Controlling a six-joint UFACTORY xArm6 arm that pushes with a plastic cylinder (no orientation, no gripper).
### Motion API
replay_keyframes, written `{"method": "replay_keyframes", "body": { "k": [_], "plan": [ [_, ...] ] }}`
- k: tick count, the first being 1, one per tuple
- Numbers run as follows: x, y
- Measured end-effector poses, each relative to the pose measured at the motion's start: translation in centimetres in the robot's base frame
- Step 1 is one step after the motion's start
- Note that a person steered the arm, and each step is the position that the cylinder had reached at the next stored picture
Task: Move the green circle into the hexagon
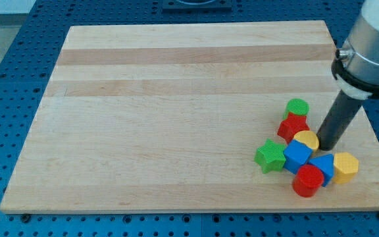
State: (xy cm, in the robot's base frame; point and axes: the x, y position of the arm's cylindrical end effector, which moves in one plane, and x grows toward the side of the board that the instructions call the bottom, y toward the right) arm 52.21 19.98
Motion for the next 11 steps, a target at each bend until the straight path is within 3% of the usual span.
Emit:
{"method": "replay_keyframes", "body": {
  "k": [2,3,4,5,6,8,11],
  "plan": [
    [-0.1,1.4],
    [-5.0,5.6],
    [-12.7,6.2],
    [-17.4,2.1],
    [-18.2,-4.7],
    [-13.1,-5.1],
    [-12.0,-2.7]
  ]
}}
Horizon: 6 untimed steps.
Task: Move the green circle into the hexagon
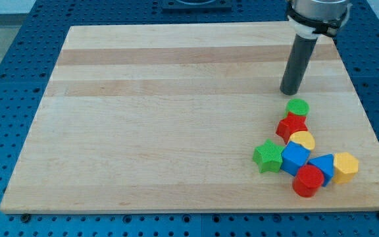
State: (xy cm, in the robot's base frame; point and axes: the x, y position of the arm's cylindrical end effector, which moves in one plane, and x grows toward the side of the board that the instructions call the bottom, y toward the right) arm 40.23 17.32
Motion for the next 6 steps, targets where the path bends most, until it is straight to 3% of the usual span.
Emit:
{"method": "replay_keyframes", "body": {
  "k": [4,6],
  "plan": [
    [-0.5,-3.0],
    [2.6,-2.1]
  ]
}}
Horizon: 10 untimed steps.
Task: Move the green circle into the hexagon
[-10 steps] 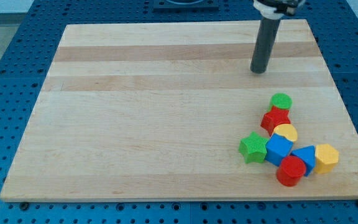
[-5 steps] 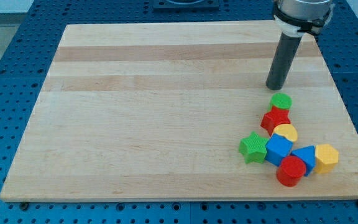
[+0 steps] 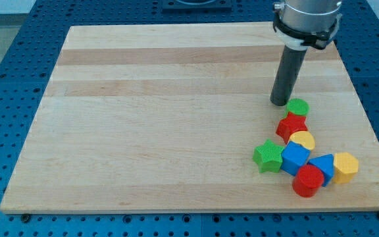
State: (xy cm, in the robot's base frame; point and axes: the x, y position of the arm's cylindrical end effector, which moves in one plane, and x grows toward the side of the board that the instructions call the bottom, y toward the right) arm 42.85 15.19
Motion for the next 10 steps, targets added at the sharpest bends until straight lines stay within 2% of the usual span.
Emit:
{"method": "replay_keyframes", "body": {
  "k": [9,10],
  "plan": [
    [4.6,3.3],
    [0.7,3.6]
  ]
}}
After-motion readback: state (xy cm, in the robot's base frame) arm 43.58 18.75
